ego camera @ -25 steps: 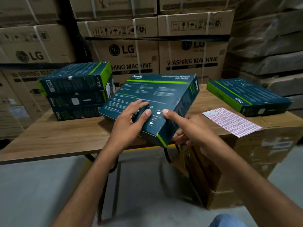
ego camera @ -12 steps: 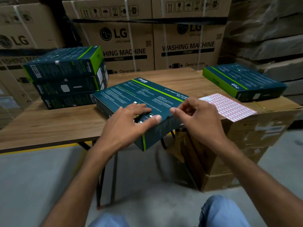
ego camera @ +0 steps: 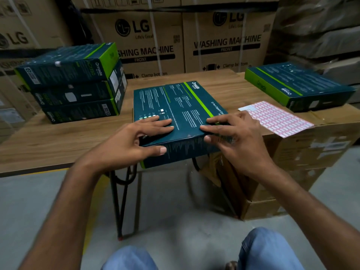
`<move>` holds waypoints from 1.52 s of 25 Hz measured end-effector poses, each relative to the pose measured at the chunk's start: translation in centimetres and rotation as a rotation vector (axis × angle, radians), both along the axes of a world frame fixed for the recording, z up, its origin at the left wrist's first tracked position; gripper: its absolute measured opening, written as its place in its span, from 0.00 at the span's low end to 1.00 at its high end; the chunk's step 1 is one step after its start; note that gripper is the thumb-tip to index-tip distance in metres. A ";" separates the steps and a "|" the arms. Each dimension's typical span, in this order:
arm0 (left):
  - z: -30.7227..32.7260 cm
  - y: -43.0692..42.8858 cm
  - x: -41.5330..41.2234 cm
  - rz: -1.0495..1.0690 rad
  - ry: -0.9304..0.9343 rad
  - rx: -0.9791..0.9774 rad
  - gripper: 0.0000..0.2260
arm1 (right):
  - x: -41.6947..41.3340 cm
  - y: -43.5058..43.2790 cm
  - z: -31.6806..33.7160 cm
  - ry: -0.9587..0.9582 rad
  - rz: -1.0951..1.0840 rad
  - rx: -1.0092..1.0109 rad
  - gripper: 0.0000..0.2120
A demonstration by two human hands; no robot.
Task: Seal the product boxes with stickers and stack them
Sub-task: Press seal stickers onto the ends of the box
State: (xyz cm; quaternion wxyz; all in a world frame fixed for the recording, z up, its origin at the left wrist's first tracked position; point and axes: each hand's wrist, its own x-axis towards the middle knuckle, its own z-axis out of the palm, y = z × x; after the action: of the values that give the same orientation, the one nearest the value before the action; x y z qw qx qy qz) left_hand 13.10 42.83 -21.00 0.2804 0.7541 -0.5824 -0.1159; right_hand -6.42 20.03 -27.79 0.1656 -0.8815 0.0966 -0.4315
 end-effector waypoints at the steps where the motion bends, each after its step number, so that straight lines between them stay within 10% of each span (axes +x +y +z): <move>1: -0.2 0.0 -0.1 0.012 0.002 -0.030 0.27 | 0.2 0.2 -0.2 -0.027 -0.005 0.014 0.12; 26: -2.4 -0.7 0.6 0.094 0.010 -0.321 0.24 | 2.5 1.4 -1.6 -0.073 0.028 0.137 0.15; 38: -0.3 -9.9 -9.1 0.185 -0.104 -0.569 0.07 | -4.5 -4.8 1.0 -0.182 -0.086 0.469 0.08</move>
State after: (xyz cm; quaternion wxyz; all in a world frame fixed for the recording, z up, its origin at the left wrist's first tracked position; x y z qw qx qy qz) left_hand 4.01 32.95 -21.33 0.4595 0.7000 -0.5341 0.1169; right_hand -10.88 15.24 -26.78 0.3552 -0.7716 0.2163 -0.4814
